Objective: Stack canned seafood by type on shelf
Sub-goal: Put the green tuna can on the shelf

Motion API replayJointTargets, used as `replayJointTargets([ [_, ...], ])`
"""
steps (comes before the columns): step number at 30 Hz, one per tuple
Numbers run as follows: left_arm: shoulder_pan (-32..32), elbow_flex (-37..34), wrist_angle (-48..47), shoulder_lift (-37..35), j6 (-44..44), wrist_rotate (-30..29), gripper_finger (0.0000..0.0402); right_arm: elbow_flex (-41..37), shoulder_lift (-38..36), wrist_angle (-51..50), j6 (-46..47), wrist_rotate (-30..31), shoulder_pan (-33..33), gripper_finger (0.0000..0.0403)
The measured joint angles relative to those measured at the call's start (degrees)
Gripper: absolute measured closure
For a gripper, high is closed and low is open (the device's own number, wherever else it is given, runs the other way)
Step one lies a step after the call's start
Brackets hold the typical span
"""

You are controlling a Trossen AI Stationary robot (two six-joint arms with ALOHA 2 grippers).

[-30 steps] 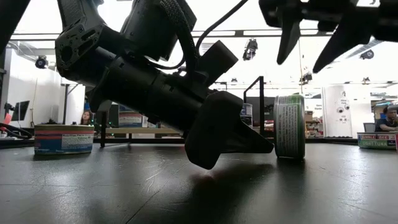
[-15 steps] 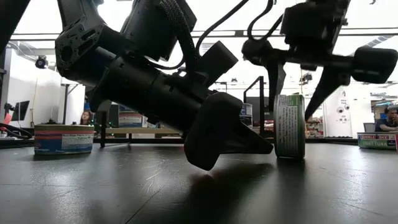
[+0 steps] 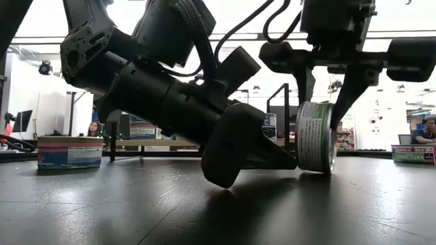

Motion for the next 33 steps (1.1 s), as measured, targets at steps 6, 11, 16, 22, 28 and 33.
replayJointTargets([
  [6,-0.1,-0.1,-1.2,-0.8,0.0,0.0,0.0401,2.4,0.0,-5.1,2.9,-0.3,0.0,0.0267],
  [11,-0.4,-4.5,-1.3,-6.1,0.4,-0.4,0.0401,2.8,-1.7,-6.9,5.7,-0.2,0.2,0.0267],
  [16,-1.0,-15.4,7.1,-16.8,1.1,0.3,0.0401,2.4,-4.9,-5.9,6.0,9.1,0.5,0.0267],
  [22,-2.1,-28.9,16.6,-32.4,1.5,3.1,0.0401,2.0,-6.4,5.6,7.1,21.6,-0.2,0.0267],
  [28,-2.3,-36.6,16.4,-45.8,0.9,2.7,0.0401,1.6,-5.5,17.7,6.8,30.0,-2.4,0.0267],
  [33,-2.3,-39.3,16.5,-54.2,0.9,2.6,0.0401,1.1,-4.0,25.7,9.1,36.2,-4.6,0.0267],
])
